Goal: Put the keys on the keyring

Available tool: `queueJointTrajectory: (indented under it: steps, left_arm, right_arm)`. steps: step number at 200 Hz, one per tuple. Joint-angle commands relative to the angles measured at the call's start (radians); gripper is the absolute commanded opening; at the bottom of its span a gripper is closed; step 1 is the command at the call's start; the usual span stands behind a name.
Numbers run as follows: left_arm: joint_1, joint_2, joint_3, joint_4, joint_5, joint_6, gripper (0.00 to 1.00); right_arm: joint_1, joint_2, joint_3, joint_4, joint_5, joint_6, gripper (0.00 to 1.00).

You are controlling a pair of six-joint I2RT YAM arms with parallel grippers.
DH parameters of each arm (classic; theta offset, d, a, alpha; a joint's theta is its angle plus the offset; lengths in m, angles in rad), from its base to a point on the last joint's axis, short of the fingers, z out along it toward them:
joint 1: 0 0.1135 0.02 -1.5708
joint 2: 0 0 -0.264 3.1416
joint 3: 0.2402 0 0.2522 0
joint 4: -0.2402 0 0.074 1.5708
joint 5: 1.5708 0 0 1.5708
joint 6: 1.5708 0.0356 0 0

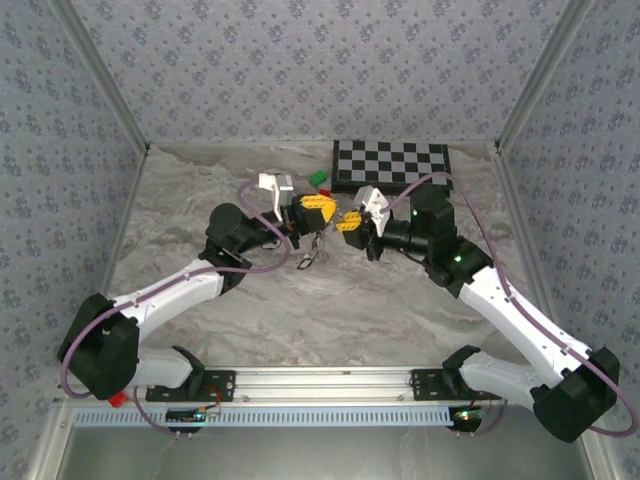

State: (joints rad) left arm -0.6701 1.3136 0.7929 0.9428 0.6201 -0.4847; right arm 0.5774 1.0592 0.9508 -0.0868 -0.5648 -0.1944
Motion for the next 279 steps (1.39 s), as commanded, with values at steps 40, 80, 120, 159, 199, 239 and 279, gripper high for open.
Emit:
queueJointTrajectory:
  steps: [40,80,120,159,199,239,279]
  left_arm:
    - [-0.004,-0.008,0.008,0.1,-0.029,-0.013,0.0]
    - [-0.005,-0.004,0.004,0.113,-0.047,-0.023,0.0]
    - [-0.005,0.002,0.005,0.126,-0.049,-0.034,0.0]
    - [-0.005,0.001,0.008,0.122,-0.036,-0.034,0.0]
    - [-0.005,0.0,0.01,0.112,-0.027,-0.028,0.0]
    - [-0.005,0.003,0.015,0.113,-0.019,-0.029,0.0]
    - [-0.005,-0.001,0.016,0.113,-0.014,-0.031,0.0]
  right_arm:
    - [-0.064,-0.075,-0.06,0.093,-0.053,0.14,0.29]
    - [-0.153,-0.091,-0.098,0.31,-0.179,0.32,0.29]
    - [-0.169,-0.028,-0.054,0.444,-0.229,0.432,0.29]
    - [-0.163,0.05,-0.002,0.486,-0.29,0.479,0.26]
    - [-0.156,0.08,0.014,0.497,-0.307,0.484,0.27]
    - [-0.155,0.103,0.032,0.477,-0.321,0.477,0.27]
    - [-0.149,0.125,0.052,0.443,-0.342,0.469,0.28]
